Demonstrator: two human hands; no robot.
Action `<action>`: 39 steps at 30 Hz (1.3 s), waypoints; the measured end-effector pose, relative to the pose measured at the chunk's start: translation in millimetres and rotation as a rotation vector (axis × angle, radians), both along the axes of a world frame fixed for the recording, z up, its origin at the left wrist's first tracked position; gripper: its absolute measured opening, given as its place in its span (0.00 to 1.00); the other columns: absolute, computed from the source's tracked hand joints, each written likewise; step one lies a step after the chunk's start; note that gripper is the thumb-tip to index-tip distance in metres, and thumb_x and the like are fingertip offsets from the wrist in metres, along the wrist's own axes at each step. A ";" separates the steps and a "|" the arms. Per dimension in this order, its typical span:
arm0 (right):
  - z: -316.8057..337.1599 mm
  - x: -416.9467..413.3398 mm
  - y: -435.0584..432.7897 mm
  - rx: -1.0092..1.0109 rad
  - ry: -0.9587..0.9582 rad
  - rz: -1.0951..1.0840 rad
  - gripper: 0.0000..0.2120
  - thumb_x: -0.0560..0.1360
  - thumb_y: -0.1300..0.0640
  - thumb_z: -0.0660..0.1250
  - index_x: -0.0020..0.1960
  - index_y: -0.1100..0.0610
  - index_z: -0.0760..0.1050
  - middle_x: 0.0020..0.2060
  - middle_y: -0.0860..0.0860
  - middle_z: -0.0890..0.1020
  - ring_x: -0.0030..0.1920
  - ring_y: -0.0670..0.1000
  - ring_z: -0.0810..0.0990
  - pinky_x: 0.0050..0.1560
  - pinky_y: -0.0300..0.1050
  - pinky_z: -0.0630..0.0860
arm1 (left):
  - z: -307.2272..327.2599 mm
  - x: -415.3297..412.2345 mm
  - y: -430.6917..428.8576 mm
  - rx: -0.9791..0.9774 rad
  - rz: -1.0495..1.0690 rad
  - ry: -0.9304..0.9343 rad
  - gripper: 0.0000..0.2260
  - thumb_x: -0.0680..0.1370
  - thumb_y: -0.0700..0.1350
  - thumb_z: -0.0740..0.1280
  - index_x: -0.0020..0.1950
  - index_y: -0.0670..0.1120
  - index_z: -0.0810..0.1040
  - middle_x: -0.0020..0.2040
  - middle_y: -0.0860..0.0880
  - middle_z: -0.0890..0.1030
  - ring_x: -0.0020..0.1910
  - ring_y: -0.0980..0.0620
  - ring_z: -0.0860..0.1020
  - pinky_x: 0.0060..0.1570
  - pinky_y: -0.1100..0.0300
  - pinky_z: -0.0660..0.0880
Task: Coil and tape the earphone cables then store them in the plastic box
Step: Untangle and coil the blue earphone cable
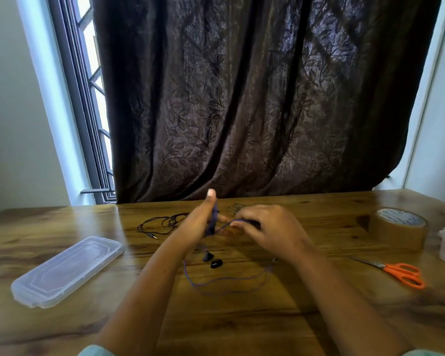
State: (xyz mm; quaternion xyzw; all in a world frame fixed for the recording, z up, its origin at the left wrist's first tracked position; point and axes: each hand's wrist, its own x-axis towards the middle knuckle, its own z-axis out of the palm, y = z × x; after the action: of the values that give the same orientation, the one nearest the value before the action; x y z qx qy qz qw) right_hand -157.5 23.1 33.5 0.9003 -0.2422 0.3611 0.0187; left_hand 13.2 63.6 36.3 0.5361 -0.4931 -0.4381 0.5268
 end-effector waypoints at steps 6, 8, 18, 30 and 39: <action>-5.8 -6.4 -13.7 -0.045 -0.249 -0.016 0.13 0.75 0.43 0.59 0.48 0.49 0.80 0.43 0.45 0.82 0.43 0.47 0.81 0.40 0.49 0.78 | -1.8 -23.5 10.4 0.046 -0.249 -0.042 0.22 0.79 0.60 0.51 0.53 0.46 0.77 0.32 0.44 0.80 0.33 0.47 0.80 0.41 0.55 0.77; -7.2 -9.9 -19.5 0.021 -0.325 -0.055 0.10 0.75 0.44 0.62 0.47 0.47 0.79 0.42 0.43 0.82 0.43 0.44 0.79 0.42 0.48 0.77 | -1.1 -25.0 10.6 0.022 -0.262 0.027 0.16 0.82 0.52 0.54 0.55 0.44 0.76 0.30 0.47 0.79 0.30 0.50 0.78 0.41 0.54 0.74; -20.2 -0.9 -29.6 0.337 -0.391 -0.017 0.09 0.80 0.55 0.62 0.45 0.50 0.79 0.27 0.44 0.76 0.32 0.39 0.75 0.34 0.35 0.68 | 5.5 -28.6 11.3 -0.087 -0.338 0.389 0.11 0.82 0.39 0.55 0.56 0.37 0.76 0.32 0.50 0.75 0.25 0.57 0.72 0.29 0.63 0.75; -25.7 34.7 6.8 0.679 0.030 0.202 0.09 0.82 0.58 0.58 0.46 0.53 0.75 0.24 0.43 0.75 0.26 0.38 0.72 0.29 0.33 0.64 | 2.6 -7.4 -1.9 -0.397 0.068 0.343 0.22 0.82 0.35 0.53 0.76 0.44 0.55 0.54 0.49 0.80 0.41 0.55 0.82 0.40 0.66 0.77; -8.1 24.0 12.4 0.570 0.039 0.182 0.11 0.80 0.55 0.61 0.43 0.53 0.79 0.29 0.42 0.73 0.29 0.35 0.71 0.30 0.32 0.62 | -12.4 12.4 -13.3 -0.289 0.085 -0.351 0.21 0.82 0.33 0.54 0.75 0.38 0.59 0.49 0.58 0.77 0.59 0.54 0.75 0.57 0.69 0.69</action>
State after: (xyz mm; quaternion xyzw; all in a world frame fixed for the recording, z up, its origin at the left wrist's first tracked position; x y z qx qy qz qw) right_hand -133.5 35.5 25.5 0.8940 -0.2517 0.2615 -0.2629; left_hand 25.6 50.3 23.9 0.5433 -0.6120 -0.2402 0.5222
